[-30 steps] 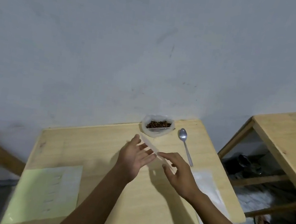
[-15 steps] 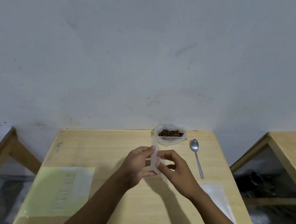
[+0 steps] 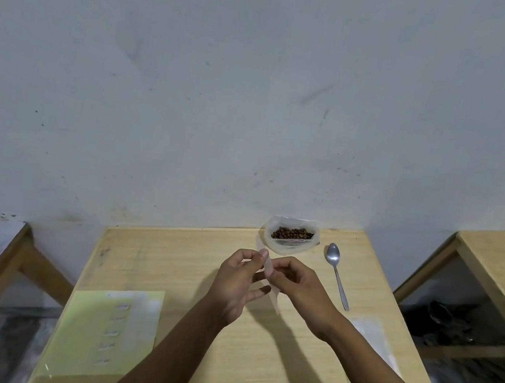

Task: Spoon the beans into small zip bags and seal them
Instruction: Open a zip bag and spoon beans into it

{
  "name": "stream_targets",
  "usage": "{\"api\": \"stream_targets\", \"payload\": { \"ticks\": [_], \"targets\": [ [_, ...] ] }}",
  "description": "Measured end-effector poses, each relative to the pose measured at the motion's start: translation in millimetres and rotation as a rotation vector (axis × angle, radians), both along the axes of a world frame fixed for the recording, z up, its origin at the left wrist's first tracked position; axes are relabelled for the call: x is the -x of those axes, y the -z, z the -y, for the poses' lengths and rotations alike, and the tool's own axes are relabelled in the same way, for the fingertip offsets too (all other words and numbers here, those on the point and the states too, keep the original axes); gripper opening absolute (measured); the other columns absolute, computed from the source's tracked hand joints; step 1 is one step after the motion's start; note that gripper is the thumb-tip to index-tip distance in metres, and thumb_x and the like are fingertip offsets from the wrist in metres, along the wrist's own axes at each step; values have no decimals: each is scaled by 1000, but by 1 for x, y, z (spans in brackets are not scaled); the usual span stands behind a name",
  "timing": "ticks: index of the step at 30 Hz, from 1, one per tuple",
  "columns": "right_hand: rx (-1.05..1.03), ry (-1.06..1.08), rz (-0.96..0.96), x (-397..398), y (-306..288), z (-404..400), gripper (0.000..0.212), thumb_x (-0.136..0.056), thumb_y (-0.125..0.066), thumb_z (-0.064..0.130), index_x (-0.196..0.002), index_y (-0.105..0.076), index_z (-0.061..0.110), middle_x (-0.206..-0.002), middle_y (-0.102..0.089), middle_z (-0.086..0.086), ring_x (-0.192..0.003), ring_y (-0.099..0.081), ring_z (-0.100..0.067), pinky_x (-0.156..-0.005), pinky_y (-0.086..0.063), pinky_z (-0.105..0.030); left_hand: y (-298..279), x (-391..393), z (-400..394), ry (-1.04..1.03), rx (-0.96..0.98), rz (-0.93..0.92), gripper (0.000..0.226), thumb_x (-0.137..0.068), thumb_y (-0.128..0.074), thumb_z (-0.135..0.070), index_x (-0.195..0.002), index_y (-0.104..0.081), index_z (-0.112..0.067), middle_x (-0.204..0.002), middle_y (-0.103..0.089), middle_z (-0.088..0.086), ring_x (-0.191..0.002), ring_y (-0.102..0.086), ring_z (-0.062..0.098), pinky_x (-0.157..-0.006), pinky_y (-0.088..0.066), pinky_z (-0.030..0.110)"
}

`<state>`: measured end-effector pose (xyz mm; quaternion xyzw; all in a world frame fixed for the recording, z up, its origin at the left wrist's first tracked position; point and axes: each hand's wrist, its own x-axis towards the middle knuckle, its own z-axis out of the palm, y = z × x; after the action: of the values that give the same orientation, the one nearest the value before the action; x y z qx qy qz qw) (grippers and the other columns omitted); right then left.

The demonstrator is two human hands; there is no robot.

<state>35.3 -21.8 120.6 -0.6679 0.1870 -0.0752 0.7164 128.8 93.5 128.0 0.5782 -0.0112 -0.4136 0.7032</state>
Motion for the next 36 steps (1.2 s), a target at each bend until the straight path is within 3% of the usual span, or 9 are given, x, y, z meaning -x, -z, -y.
{"api": "stream_targets", "payload": {
  "ticks": [3,6,13,16,21,25,29,32,36],
  "targets": [
    [-32,36,-20,-1,2,1,25,-90,-67,37,-98,-72,14,-100,-74,-6,-94,-67,-15,-94,-50,-39,2,0,-1,-39,-38,16,12,-94,-65,-20,-95,-59,-9,-102,-73,14,-97,-71,26,-82,-58,39],
    [90,84,-65,-3,7,1,18,-95,-61,22,-91,-76,16,-82,-73,9,-81,-65,-6,-84,-51,-31,5,-2,1,-83,-100,30,9,-92,-64,-10,-87,-57,-8,-98,-72,17,-91,-71,25,-81,-59,37],
    [343,74,-117,-15,13,3,9,-80,-77,21,-85,-75,13,-86,-75,1,-86,-70,-9,-80,-54,-26,8,0,7,-102,-170,103,6,-92,-59,-3,-89,-54,-4,-89,-65,16,-80,-67,24,-64,-58,28],
    [315,67,-169,-17,15,8,6,-81,-77,16,-81,-76,10,-82,-76,-4,-81,-70,-18,-77,-52,-31,10,-2,6,-87,-184,95,8,-90,-64,-3,-94,-57,-2,-96,-68,18,-83,-70,24,-67,-60,34],
    [136,94,-275,-15,21,14,13,-87,-70,11,-76,-75,8,-73,-71,-5,-71,-62,-17,-69,-53,-36,20,-2,7,-56,-263,152,8,-87,-63,1,-82,-58,-1,-96,-68,18,-86,-69,23,-75,-61,38],
    [164,138,-295,-17,19,13,19,-90,-59,3,-72,-67,4,-74,-65,-9,-64,-60,-22,-59,-55,-32,21,-3,13,20,-375,217,10,-83,-57,-2,-74,-61,-2,-85,-64,18,-82,-69,30,-75,-62,45],
    [371,113,-290,-18,18,11,21,-92,-58,11,-72,-62,6,-81,-67,-16,-65,-68,-28,-58,-58,-38,17,-5,18,144,-536,341,11,-82,-54,-14,-72,-52,-11,-79,-55,11,-78,-60,30,-74,-60,51],
    [461,109,-298,-17,21,12,21,-93,-58,13,-73,-61,8,-84,-68,-17,-69,-70,-32,-59,-58,-43,14,-4,19,197,-623,400,12,-81,-51,-22,-78,-54,-11,-85,-59,7,-84,-62,31,-80,-58,48],
    [491,99,-310,-15,21,14,21,-92,-57,12,-71,-60,10,-81,-69,-14,-69,-70,-32,-58,-58,-43,16,1,17,282,-645,491,21,-84,-42,-23,-75,-55,-9,-80,-60,6,-70,-52,25,-64,-46,35]
  ]
}}
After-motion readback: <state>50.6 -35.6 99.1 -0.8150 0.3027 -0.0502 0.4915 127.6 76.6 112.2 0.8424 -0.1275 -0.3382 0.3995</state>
